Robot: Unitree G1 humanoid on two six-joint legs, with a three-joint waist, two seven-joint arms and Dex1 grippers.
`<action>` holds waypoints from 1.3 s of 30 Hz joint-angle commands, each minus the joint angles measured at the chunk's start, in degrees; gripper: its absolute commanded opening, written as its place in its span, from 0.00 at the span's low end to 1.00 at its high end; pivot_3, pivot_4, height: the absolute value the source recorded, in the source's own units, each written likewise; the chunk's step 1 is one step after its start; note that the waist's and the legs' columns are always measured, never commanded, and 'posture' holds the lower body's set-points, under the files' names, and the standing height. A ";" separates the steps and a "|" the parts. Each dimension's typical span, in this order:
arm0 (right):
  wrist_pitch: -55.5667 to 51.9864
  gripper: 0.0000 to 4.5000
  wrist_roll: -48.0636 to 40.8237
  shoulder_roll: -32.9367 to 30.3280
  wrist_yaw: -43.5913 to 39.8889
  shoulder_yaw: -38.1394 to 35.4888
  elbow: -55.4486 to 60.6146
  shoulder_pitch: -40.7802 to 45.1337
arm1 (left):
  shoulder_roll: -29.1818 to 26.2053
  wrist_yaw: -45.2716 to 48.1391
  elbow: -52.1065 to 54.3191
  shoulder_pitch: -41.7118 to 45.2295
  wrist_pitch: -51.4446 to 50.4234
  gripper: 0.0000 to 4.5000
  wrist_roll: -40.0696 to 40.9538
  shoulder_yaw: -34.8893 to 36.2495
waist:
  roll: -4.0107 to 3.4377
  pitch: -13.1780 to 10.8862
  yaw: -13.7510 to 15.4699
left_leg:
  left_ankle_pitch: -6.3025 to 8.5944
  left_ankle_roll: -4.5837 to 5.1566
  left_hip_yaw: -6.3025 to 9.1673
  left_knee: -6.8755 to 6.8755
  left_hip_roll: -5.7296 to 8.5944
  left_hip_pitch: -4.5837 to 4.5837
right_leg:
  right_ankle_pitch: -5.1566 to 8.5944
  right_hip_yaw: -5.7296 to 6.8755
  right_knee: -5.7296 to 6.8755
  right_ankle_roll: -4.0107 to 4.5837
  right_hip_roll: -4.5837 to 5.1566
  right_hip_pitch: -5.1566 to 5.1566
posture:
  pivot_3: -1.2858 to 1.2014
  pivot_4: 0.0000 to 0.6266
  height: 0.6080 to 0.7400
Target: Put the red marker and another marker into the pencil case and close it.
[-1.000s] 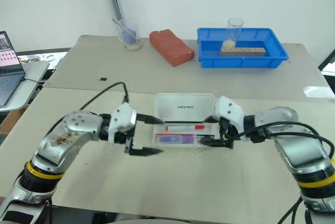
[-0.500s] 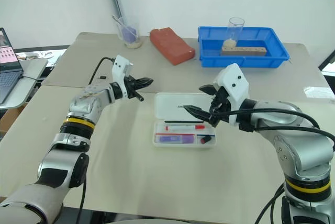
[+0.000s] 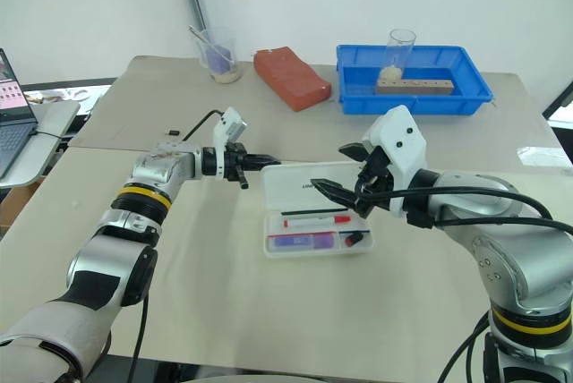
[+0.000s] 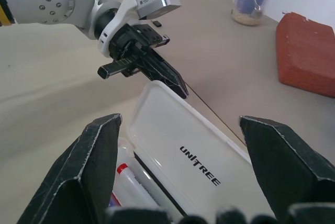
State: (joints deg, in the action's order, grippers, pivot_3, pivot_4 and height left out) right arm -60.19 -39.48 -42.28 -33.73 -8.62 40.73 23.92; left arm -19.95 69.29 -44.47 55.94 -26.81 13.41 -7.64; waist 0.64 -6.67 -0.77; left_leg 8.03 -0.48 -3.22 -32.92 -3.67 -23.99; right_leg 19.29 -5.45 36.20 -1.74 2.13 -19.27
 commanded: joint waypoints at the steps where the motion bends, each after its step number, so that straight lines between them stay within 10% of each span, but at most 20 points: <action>1: -1.76 0.88 -3.94 -4.93 -3.82 -2.81 2.31 -1.46 | -3.15 7.90 15.93 -3.90 -5.00 0.00 2.98 -2.62 | -0.05 0.02 -0.03 | 0.00 0.00 -0.01 0.00 -0.01 -0.03 | 0.00 -0.01 -0.01 0.00 0.00 -0.01 | 0.52 0.24 1.00; 9: 2.76 0.88 -4.25 -16.00 -13.71 -2.89 2.98 -13.66 | -6.03 5.76 33.84 -16.65 4.30 0.00 -4.80 -12.19 | -0.06 0.03 0.06 | 0.00 0.00 -0.01 -0.02 -0.06 0.07 | -0.01 -0.01 -0.08 0.05 0.00 0.15 | 0.52 0.24 1.00; 19: 14.30 0.88 7.34 -13.93 -12.35 1.65 -5.14 -18.66 | -5.18 -0.43 34.46 -19.47 15.94 0.00 -10.59 -14.50 | 0.03 -0.02 0.08 | 0.00 0.01 -0.03 -0.11 -0.05 0.06 | -0.01 -0.06 -0.09 0.03 0.00 0.13 | 0.52 0.24 1.00; 29: 17.71 0.88 8.09 -14.98 -17.02 1.02 -14.27 -12.88 | -9.39 -4.58 46.31 -21.76 4.66 0.99 1.14 0.00 | 0.01 -0.03 -0.15 | 0.00 0.01 -0.04 -0.10 -0.08 0.07 | 0.00 -0.06 -0.05 0.02 -0.03 0.13 | 0.52 0.24 1.00; 39: 13.28 0.88 3.00 -17.15 -21.25 -0.91 -13.55 -9.38 | -4.32 -5.85 45.81 -20.42 1.61 0.94 1.51 -6.75 | 0.00 -0.04 0.59 | 0.00 0.00 -0.05 -0.21 -0.04 0.10 | -0.01 -0.05 -0.06 0.01 0.01 0.24 | 0.52 0.24 1.00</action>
State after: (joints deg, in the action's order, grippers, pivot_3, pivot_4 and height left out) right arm -46.09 -34.96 -58.20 -54.28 -6.51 24.63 13.74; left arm -24.33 63.25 1.20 33.83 -26.31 15.40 -13.81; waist 0.64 -6.71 -0.18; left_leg 8.03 -0.48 -3.27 -33.12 -3.72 -23.89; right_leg 19.28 -5.51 36.15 -1.73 2.13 -19.05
